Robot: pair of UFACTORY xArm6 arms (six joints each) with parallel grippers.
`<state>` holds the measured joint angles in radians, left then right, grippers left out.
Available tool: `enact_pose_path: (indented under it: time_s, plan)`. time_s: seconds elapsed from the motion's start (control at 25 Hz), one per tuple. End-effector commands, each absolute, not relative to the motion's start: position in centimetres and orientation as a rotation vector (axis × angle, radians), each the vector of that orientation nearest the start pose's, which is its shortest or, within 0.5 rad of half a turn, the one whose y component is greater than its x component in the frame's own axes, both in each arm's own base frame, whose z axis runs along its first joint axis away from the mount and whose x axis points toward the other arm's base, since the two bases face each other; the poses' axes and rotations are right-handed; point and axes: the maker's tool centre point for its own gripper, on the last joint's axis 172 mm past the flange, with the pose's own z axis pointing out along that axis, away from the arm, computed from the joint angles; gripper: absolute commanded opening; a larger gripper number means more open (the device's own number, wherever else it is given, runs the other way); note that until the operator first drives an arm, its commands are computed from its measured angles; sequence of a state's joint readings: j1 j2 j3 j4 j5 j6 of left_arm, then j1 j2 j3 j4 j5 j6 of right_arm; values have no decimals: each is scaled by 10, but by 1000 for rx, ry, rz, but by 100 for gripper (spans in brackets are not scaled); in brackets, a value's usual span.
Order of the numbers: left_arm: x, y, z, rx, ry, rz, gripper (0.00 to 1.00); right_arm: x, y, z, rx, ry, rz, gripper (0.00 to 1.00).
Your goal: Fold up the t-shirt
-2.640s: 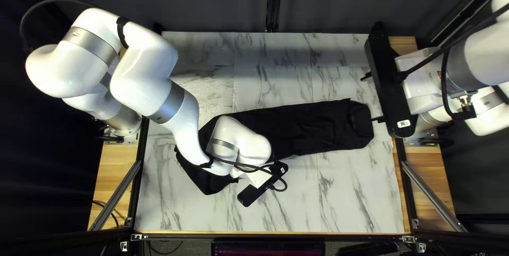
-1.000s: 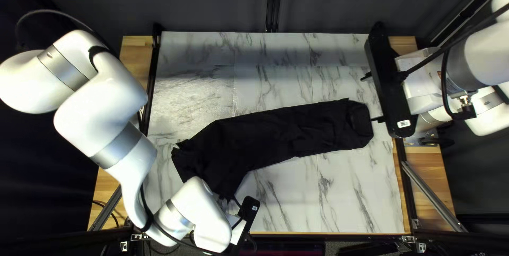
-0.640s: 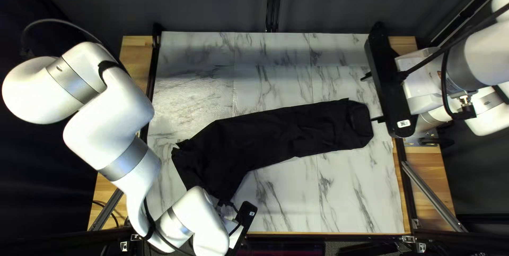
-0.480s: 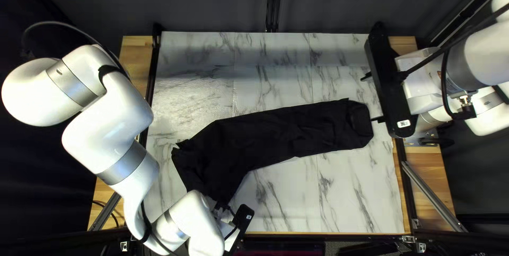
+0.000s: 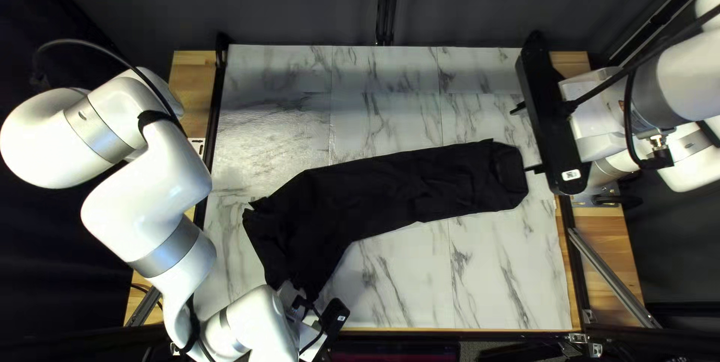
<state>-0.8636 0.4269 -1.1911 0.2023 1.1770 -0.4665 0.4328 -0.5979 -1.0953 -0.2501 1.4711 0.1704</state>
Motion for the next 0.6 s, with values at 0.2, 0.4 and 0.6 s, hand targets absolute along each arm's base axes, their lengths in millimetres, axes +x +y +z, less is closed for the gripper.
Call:
enact_pose_path:
  time_s: [0.2, 0.4, 0.6]
  plan:
    - [321, -278, 36, -2638, 708, 286, 100, 342, 87, 413, -3253, -424, -473, 100]
    - [325, -271, 32, -2645, 723, 284, 100, 342, 87, 413, -3253, -424, -473, 100]
    - [323, -268, 40, -2660, 747, 300, 100, 342, 87, 413, -3253, -424, -473, 100]
